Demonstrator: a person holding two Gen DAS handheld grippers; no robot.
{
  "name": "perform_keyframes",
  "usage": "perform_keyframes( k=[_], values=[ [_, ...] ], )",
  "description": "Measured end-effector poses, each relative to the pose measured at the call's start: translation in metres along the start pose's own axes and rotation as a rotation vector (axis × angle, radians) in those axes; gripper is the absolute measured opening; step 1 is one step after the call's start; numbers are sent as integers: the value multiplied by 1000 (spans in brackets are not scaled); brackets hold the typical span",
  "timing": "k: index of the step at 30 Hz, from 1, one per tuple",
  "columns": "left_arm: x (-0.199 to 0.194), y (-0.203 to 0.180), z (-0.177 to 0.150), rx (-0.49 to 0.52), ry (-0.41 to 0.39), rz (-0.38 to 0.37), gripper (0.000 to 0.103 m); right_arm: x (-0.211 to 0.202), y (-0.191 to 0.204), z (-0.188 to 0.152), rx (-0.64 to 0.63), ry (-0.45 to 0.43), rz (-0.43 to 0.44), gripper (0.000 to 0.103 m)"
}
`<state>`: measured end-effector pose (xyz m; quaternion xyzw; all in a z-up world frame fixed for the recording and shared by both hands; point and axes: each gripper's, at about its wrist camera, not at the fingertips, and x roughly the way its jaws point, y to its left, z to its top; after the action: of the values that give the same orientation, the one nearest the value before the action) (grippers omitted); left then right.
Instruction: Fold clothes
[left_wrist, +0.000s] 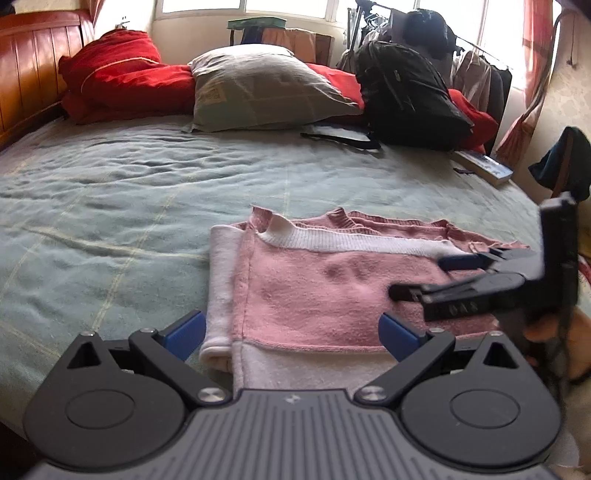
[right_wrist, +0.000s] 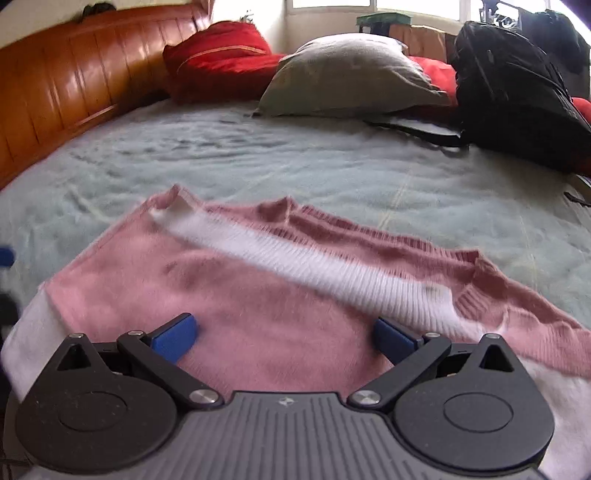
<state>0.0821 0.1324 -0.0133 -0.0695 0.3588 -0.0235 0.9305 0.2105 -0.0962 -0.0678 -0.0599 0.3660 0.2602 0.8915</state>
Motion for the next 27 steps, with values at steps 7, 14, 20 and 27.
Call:
perform_keyframes(
  k=[7, 14, 20, 27],
  values=[
    [-3, 13, 0, -37, -10, -33, 99, -24, 17, 6, 15, -24, 17, 103],
    [-1, 24, -2, -88, 0, -79, 99, -19, 34, -9, 18, 17, 89, 103],
    [-5, 32, 1, -116, -2, -122, 99, -31, 33, -12, 30, 3, 26, 103],
    [29, 37, 21, -167, 71, -258, 100, -52, 27, -28, 67, -11, -8, 103]
  ],
)
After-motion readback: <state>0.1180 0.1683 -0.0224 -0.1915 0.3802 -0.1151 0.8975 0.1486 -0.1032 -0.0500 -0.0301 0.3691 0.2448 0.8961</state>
